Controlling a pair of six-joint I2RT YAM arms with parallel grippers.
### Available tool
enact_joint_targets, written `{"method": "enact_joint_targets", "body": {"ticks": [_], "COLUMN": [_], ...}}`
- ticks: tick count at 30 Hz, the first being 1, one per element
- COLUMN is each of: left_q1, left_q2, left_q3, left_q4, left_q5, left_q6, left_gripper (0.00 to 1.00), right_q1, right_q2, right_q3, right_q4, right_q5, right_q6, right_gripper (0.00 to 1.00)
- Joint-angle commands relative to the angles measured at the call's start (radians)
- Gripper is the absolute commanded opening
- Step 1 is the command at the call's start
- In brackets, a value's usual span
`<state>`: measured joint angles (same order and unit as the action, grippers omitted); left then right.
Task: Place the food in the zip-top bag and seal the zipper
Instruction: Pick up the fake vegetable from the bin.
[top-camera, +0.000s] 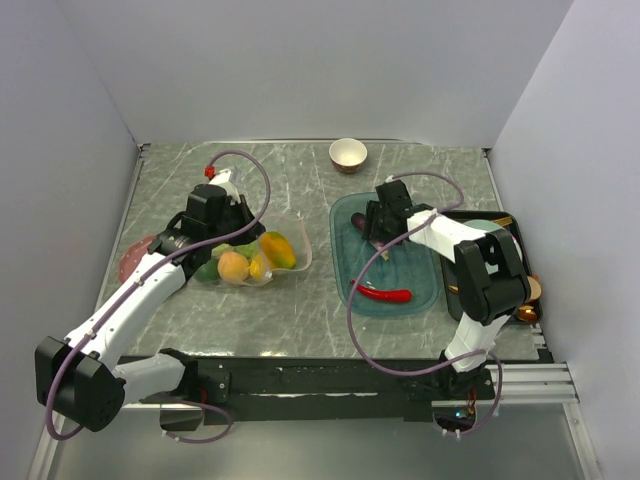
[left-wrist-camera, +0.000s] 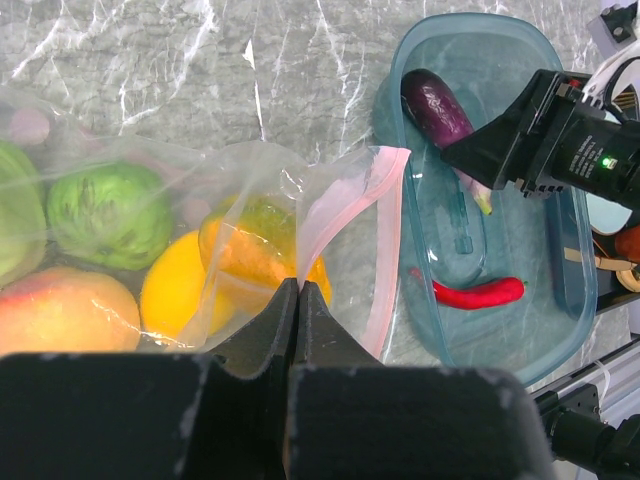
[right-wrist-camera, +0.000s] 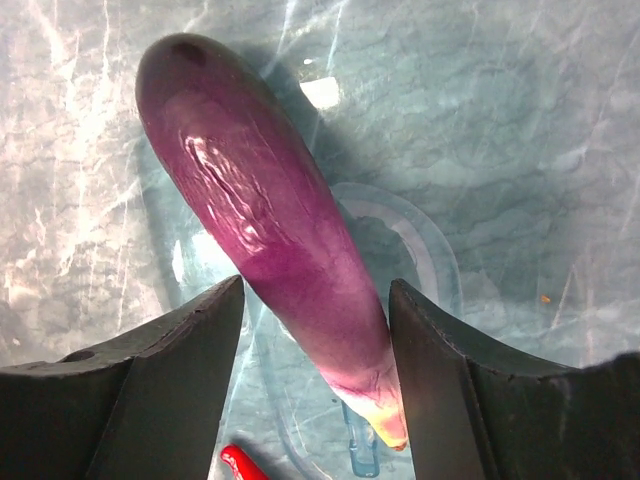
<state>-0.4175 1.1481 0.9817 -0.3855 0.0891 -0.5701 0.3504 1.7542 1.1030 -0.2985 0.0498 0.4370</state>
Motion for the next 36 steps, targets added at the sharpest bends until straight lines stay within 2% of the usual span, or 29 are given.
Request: {"method": "enact_joint_targets", "body": {"ticks": [1, 10, 16, 21, 36], "left_q1": [0.002, 0.002, 0.002, 0.002, 0.002], "left_q2": [-0.018, -0.031, -0.034, -0.030, -0.007], "left_q3": [0.012, 0.003, 0.000, 0.008, 0.018], "left_q4": [0.030, 0.025, 0.026, 0.019, 0.039], "left_q5": [0.001, -0.005, 0.000, 0.001, 0.018], "left_q6": [-0.007, -0.007, -0.011, -0.007, -0.016], "left_gripper": [0.01, 0.01, 0.01, 0.01, 0.01], "right_q1": [0.002, 0.004, 0.004, 0.013, 0.091], "right_q2": [-0.039, -0.041, -0.094, -0.172, -0.377], "right_q3": [-0.028, -0.049, -0.058, -0.072, -0.063], "right_q4": [0.028, 0.018, 0.016, 0.009, -0.031], "right_q5": [-0.019, -0.004, -0.030, -0.047, -0.350], "right_q6": [0.017, 0.042, 0.052, 0.059, 0.005], "right_gripper": [0.66, 0.45, 0.40, 0.39, 0.38]}}
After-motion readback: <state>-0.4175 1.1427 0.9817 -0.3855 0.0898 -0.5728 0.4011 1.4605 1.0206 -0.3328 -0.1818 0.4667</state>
